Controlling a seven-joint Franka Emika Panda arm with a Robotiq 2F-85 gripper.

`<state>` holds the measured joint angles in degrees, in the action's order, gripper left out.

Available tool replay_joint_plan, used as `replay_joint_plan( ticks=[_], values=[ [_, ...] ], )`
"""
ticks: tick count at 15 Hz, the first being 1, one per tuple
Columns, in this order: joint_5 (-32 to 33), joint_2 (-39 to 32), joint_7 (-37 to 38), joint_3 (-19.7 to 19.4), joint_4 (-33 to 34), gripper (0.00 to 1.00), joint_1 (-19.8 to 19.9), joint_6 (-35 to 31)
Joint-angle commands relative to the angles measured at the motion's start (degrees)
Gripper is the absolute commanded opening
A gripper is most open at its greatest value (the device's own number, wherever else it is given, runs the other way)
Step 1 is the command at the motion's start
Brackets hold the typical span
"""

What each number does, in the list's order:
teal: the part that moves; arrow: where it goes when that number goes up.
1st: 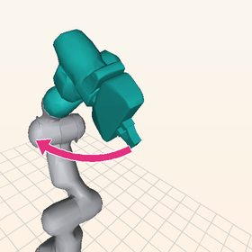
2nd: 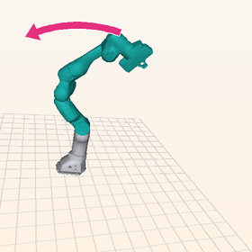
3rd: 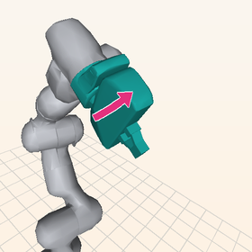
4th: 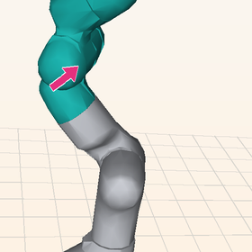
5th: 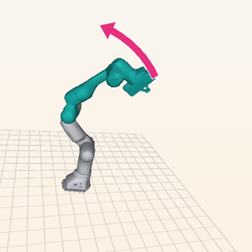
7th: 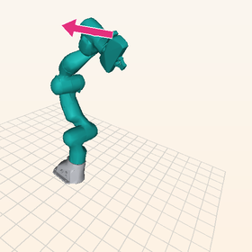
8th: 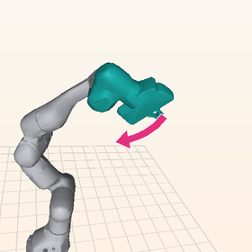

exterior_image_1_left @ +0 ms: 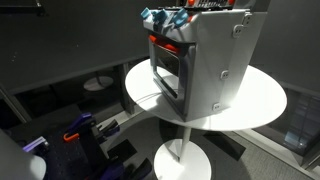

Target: Press the top red button on the right

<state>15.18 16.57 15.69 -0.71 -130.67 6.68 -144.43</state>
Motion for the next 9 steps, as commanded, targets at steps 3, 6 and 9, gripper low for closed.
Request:
replay_joint_plan(
  ticks=[3,6,9],
  values=[
    [-5.5,5.3,-4.2,-0.2,-2.1,1.0,-1.3,6.1],
    [-7.4,7.5,-5.0,0.0,-2.6,1.0,-1.9,10.2],
    [-9.0,9.7,-5.0,0.2,-2.5,1.0,-2.4,16.2]
  ],
)
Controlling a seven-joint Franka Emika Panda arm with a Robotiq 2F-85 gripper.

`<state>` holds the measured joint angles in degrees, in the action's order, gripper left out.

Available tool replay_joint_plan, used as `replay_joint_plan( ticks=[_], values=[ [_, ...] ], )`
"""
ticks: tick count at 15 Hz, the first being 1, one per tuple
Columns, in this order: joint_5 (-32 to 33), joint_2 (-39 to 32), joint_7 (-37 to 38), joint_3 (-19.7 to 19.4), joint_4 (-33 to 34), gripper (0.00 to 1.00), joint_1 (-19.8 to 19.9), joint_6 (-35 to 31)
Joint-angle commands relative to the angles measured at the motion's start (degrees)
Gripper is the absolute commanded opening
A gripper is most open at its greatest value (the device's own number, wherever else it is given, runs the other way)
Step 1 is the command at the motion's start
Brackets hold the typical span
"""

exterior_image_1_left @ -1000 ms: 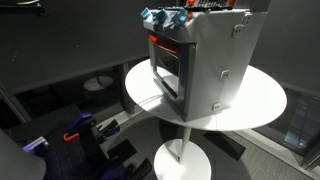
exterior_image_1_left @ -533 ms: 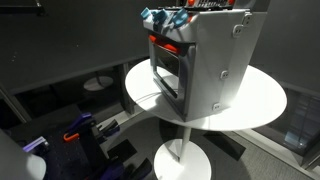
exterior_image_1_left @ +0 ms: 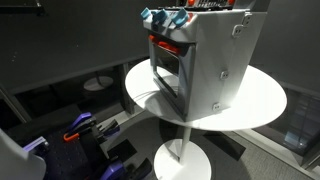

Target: Press the top red button on the right

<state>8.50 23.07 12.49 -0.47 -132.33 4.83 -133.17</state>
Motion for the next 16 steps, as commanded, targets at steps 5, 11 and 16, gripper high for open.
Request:
replay_joint_plan(
  ticks=[5,11,16],
  values=[
    [-3.0,6.4,-1.0,0.1,-0.1,1.0,-0.3,14.7],
    [-1.9,9.0,-0.3,0.5,0.9,1.0,0.3,24.6],
    [-1.4,9.7,-0.2,0.5,1.4,1.0,0.4,29.1]
  ],
)
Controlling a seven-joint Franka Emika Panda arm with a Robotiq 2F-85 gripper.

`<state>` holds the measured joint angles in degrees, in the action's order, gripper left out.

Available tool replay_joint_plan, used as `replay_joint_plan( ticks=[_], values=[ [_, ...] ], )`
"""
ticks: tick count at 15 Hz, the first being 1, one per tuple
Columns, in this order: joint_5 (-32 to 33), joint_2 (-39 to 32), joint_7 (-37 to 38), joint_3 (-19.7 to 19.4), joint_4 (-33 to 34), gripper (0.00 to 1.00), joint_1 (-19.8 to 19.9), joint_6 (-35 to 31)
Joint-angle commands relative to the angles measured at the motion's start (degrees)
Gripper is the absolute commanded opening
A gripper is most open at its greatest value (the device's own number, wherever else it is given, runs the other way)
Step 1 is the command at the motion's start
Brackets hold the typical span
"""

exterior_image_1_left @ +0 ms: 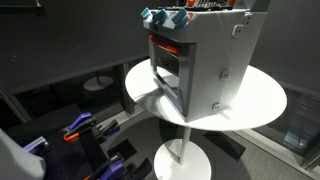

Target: Press the top red button on the right

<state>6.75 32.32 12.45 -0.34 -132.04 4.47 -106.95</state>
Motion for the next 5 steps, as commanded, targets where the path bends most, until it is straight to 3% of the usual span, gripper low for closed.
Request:
replay_joint_plan(
  ticks=[1,5],
  values=[
    [0.4,0.4,-0.2,0.3,1.2,1.0,0.8,3.1],
    [-0.1,0.1,-0.2,0.3,0.0,1.0,0.4,1.4]
  ],
)
